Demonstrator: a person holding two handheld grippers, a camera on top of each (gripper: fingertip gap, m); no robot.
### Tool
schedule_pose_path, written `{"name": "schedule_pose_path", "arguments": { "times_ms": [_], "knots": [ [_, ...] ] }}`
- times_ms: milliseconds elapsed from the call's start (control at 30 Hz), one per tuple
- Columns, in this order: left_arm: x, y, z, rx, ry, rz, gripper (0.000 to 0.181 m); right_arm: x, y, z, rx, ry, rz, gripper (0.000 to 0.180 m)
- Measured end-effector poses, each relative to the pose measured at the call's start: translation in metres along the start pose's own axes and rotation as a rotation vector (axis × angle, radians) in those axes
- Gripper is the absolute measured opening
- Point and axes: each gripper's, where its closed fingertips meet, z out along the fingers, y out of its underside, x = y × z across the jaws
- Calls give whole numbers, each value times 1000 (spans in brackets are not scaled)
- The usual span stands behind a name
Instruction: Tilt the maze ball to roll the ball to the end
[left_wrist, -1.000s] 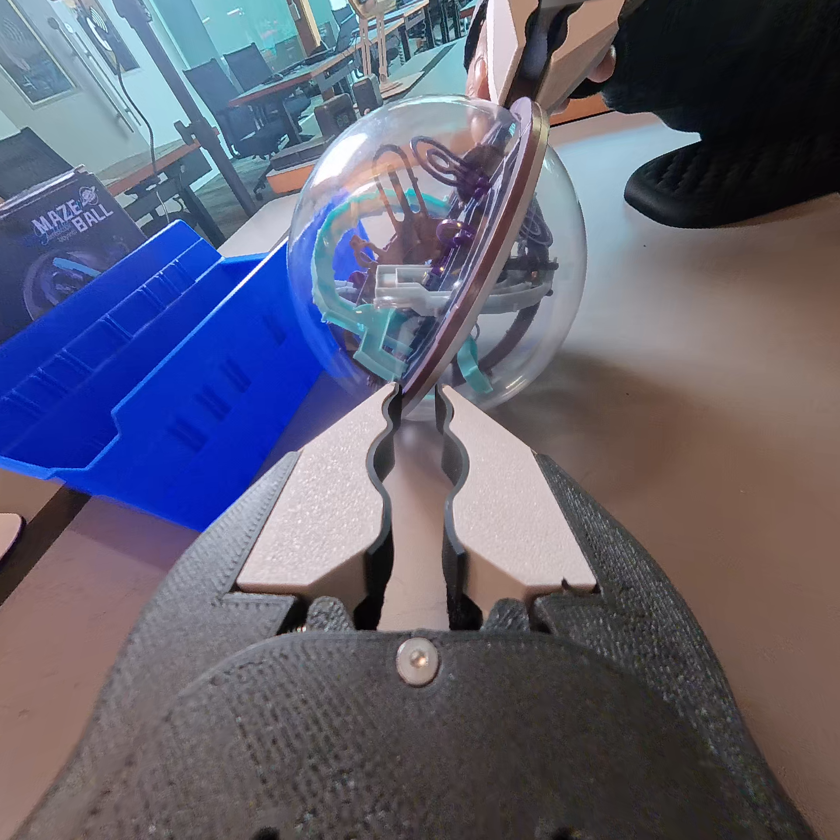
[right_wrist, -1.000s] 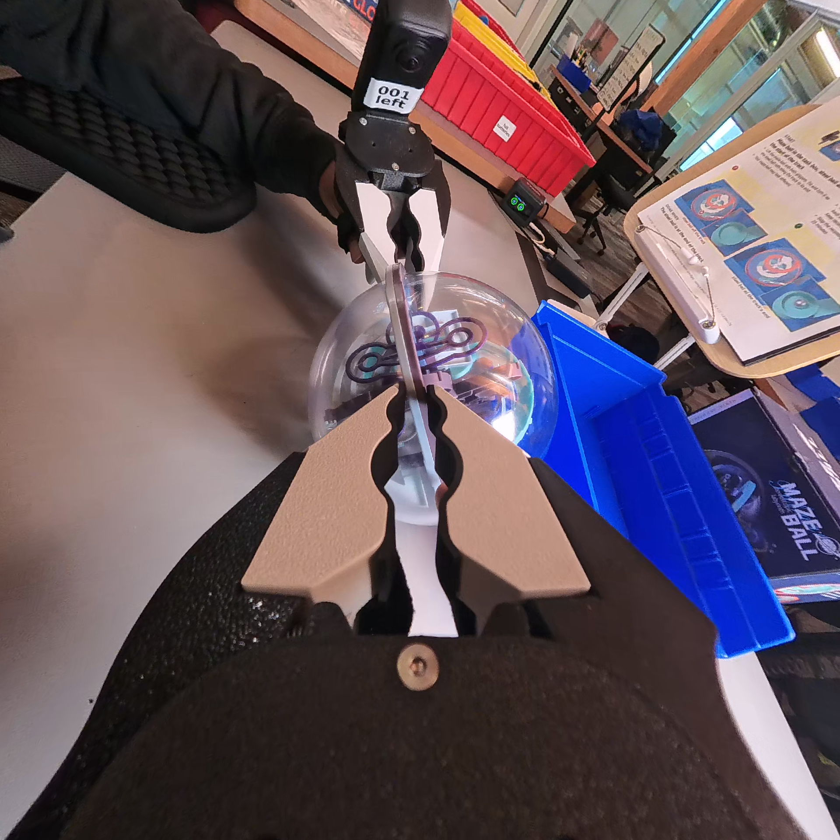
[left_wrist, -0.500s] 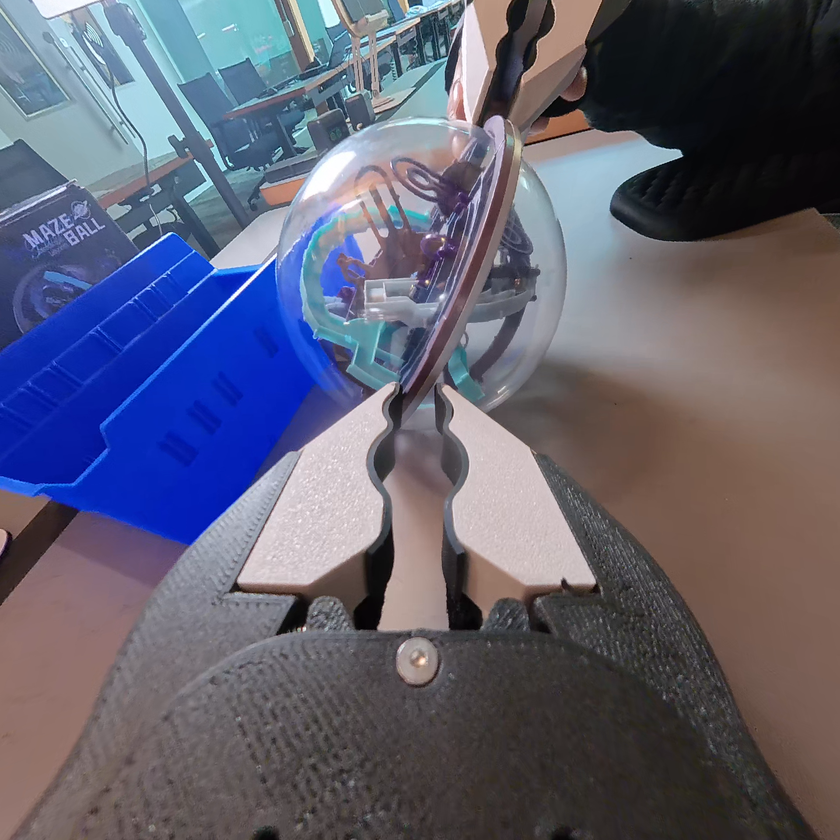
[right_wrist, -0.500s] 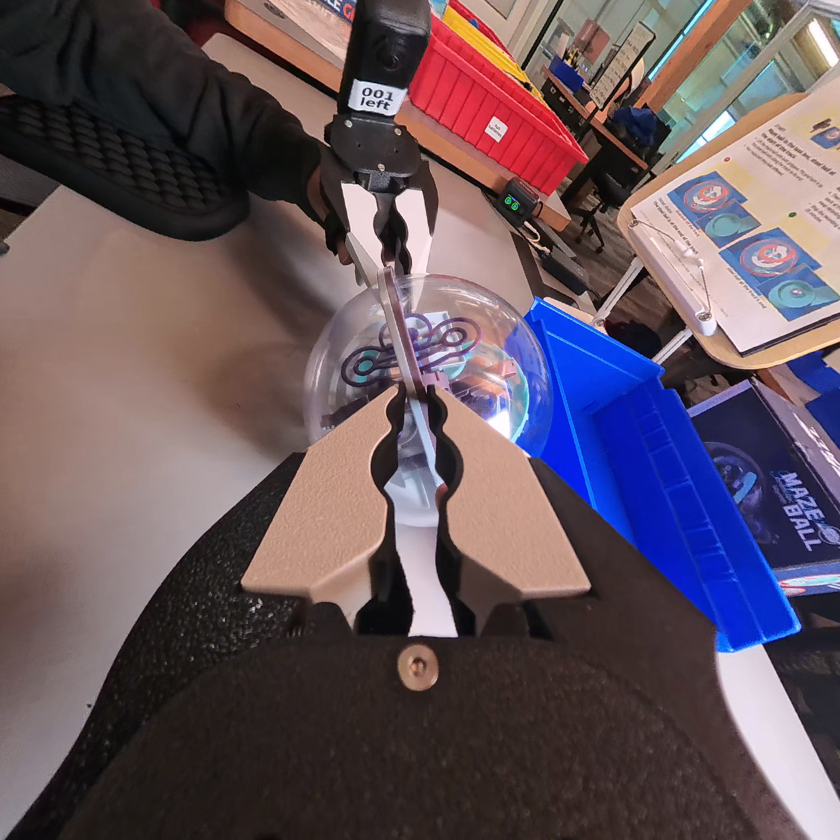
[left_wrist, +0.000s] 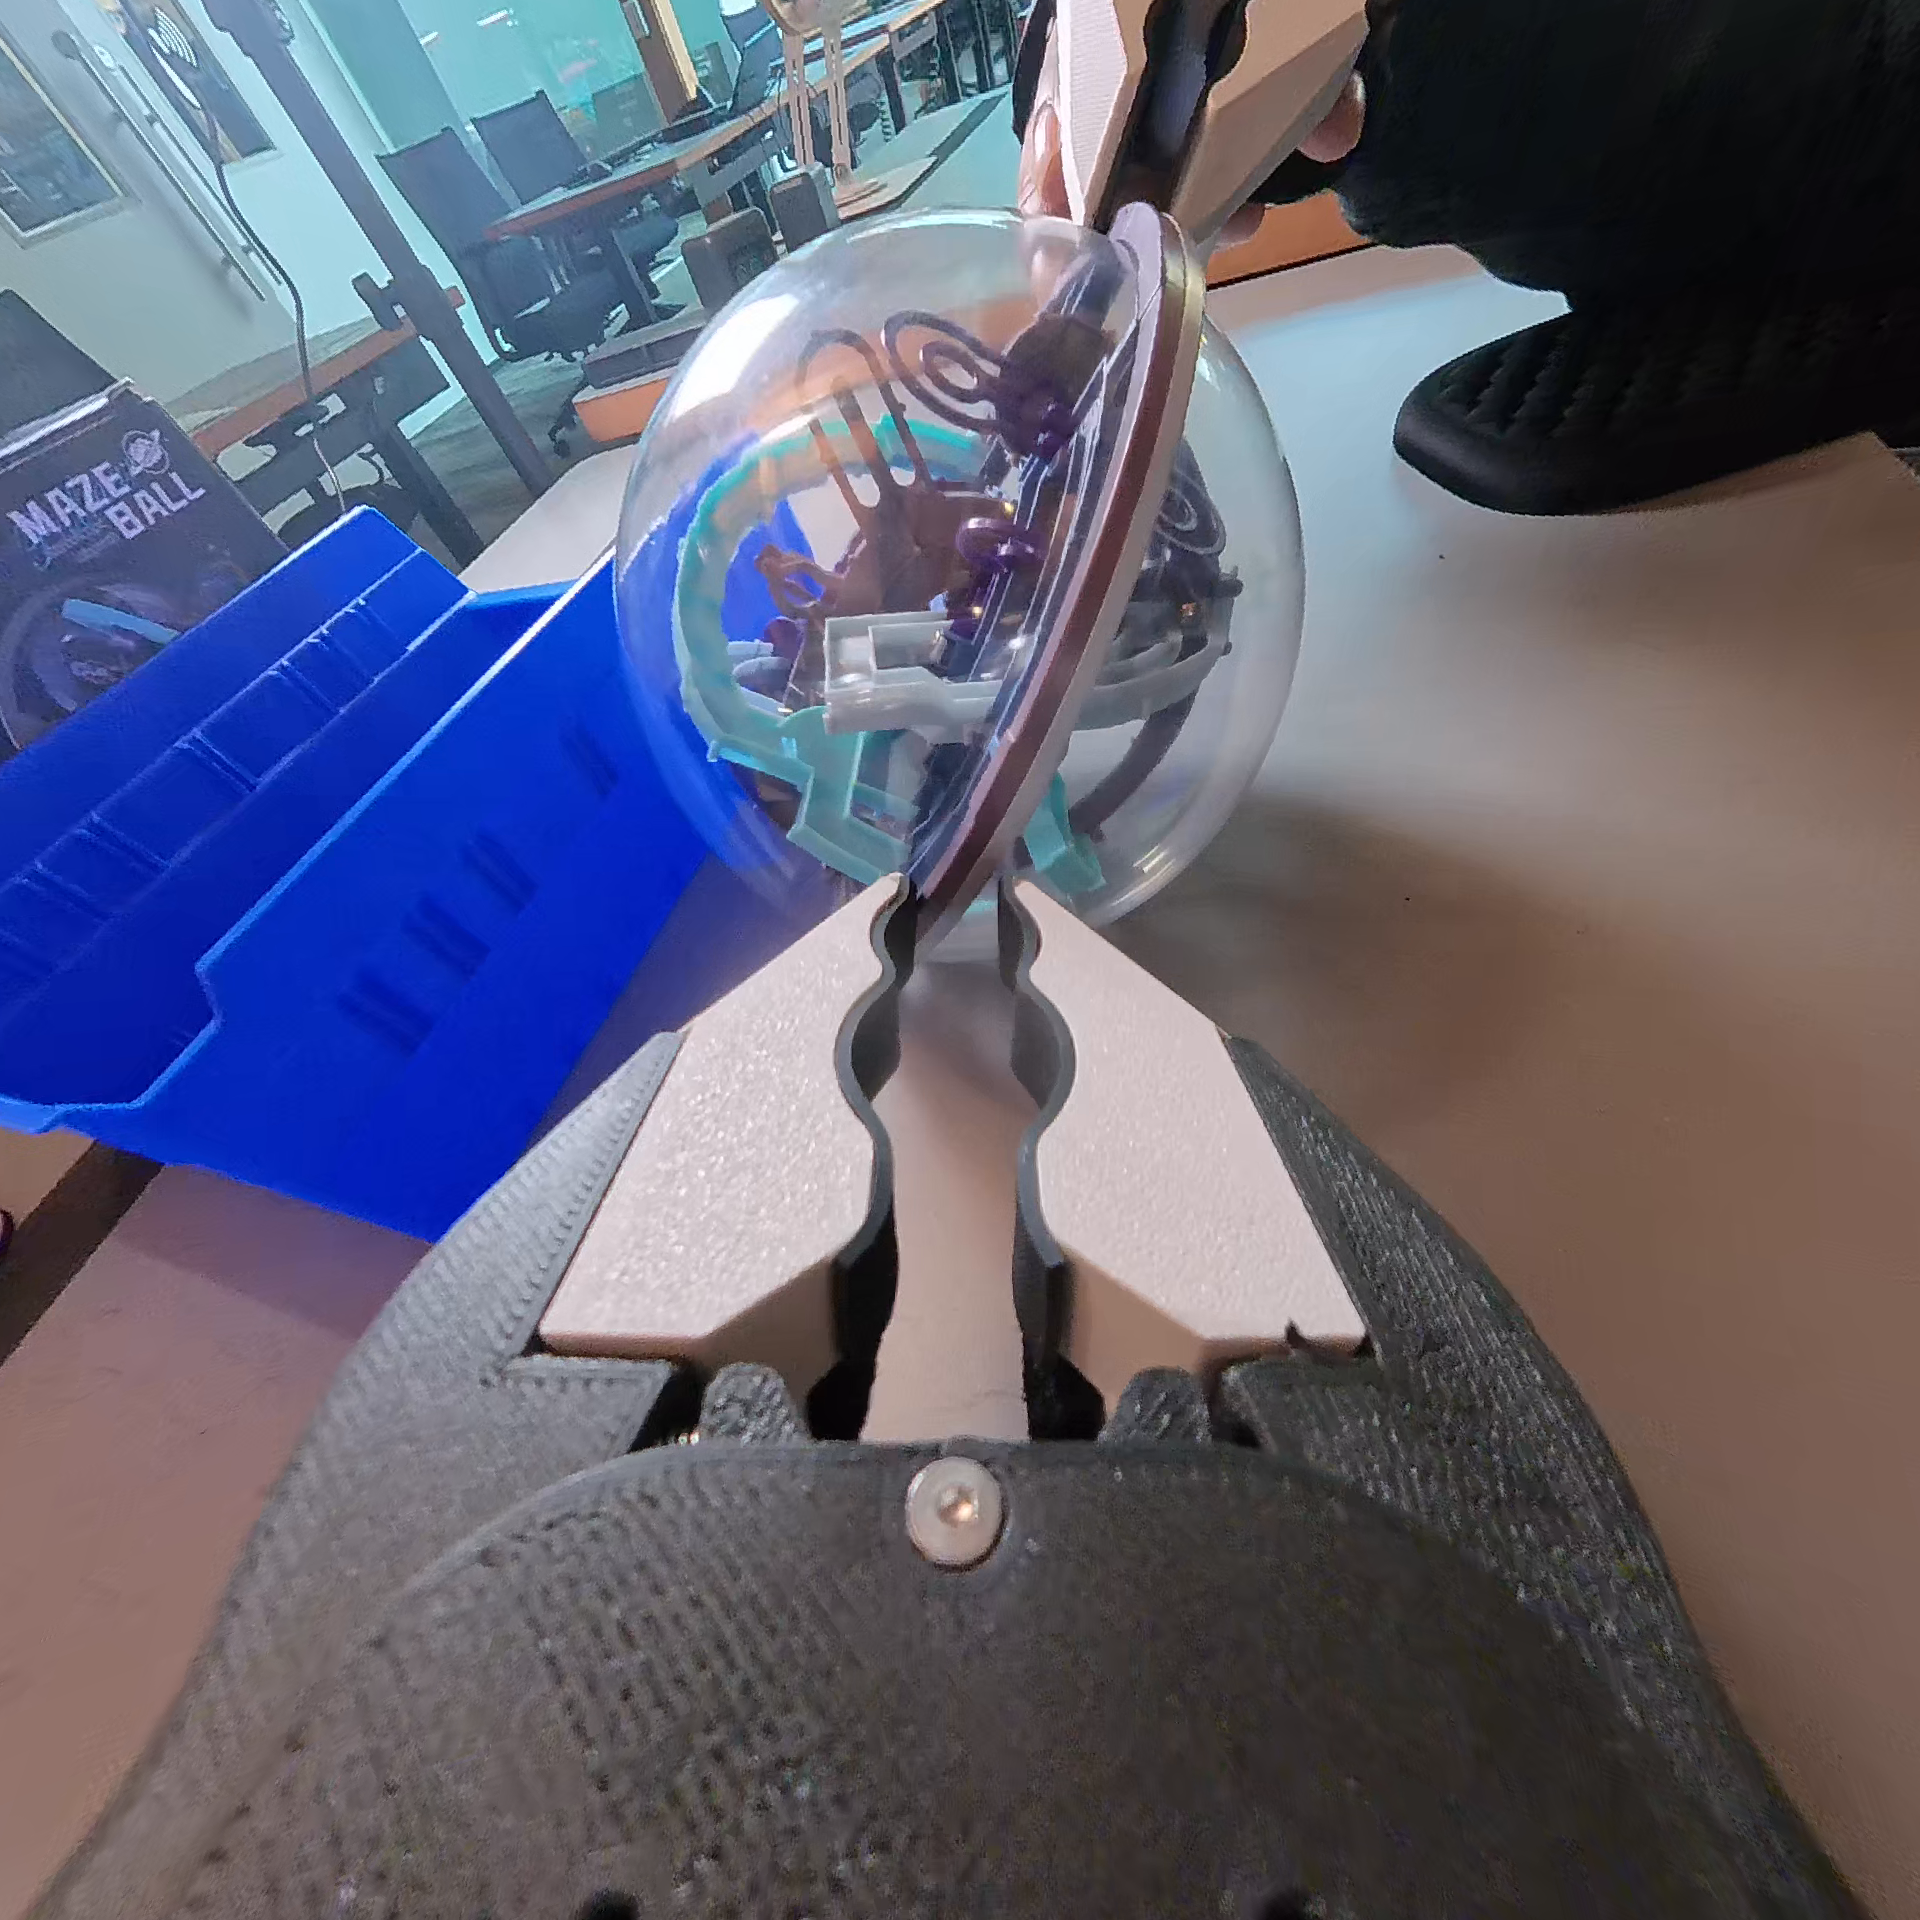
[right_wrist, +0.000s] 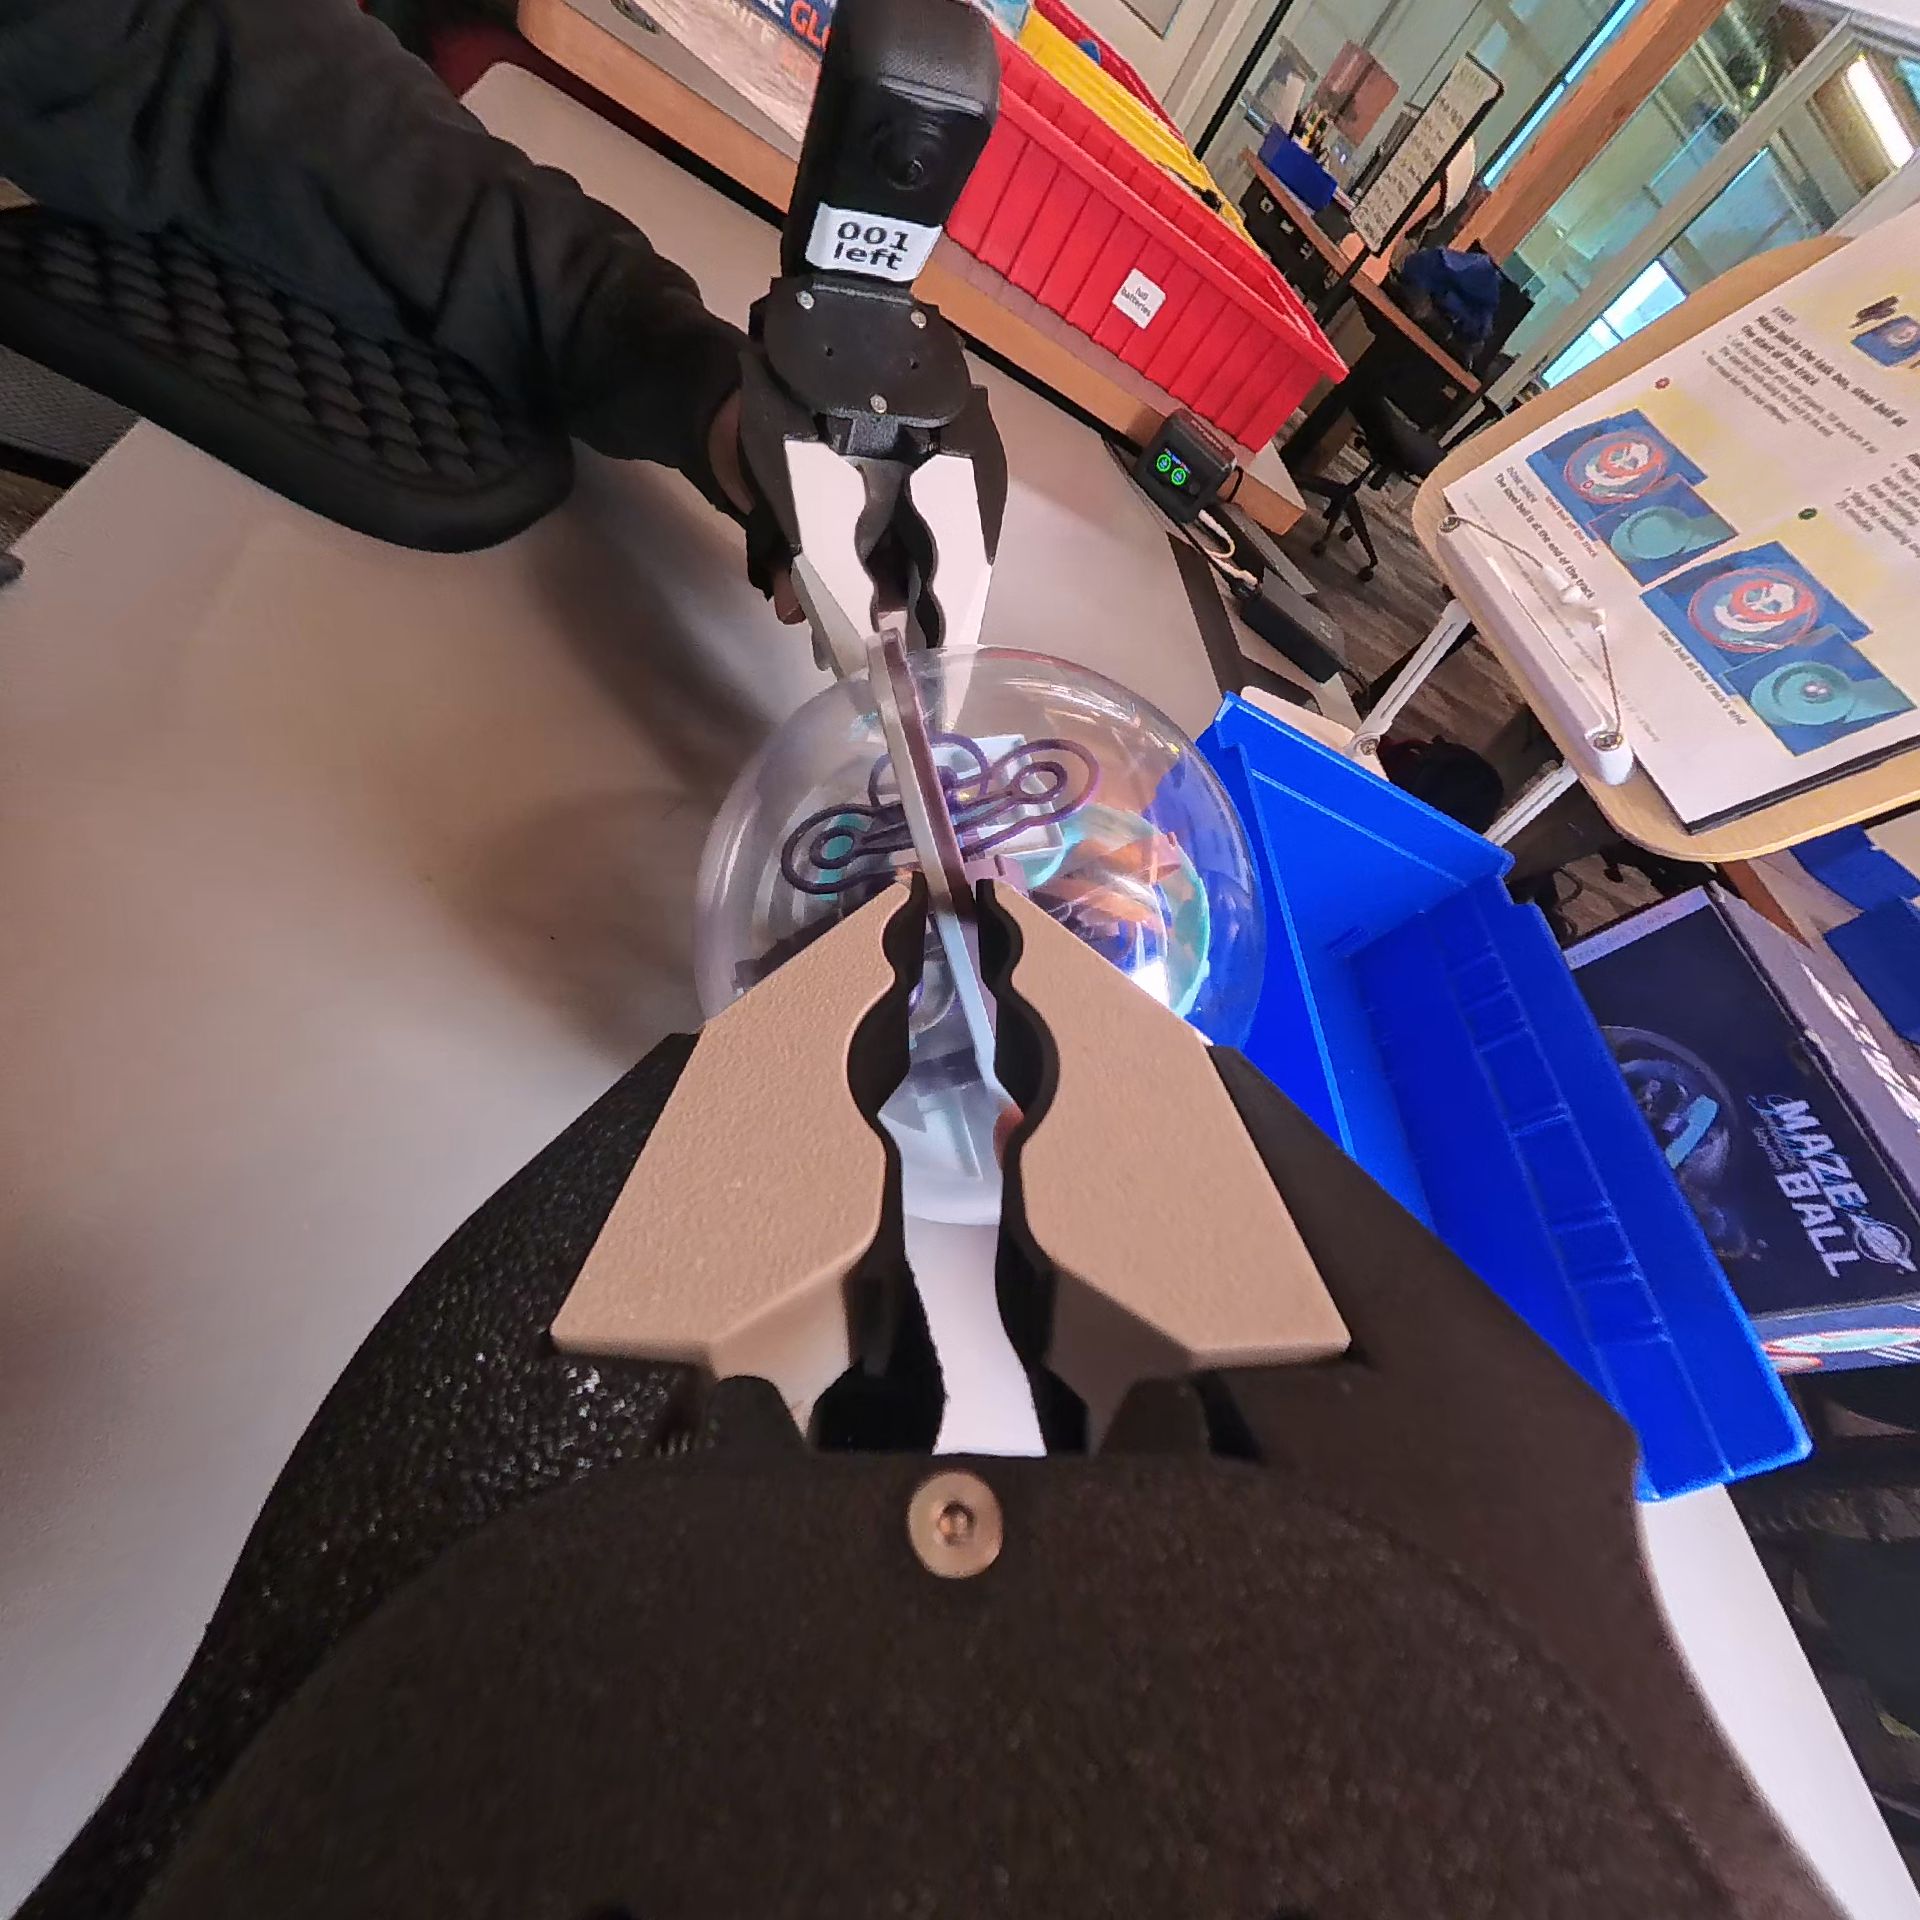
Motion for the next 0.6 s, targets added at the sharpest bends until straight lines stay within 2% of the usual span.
{"name": "schedule_pose_path", "arguments": {
  "times_ms": [167, 600],
  "knots": [
    [0, 0, 1, -8, -12, 21, 19, 0, -1, 1, -2, 0, -2, 7],
    [1, 2, 4, -44, -24, 47, 10, 2, -4, 0, -24, 0, -1, 7]
  ]
}}
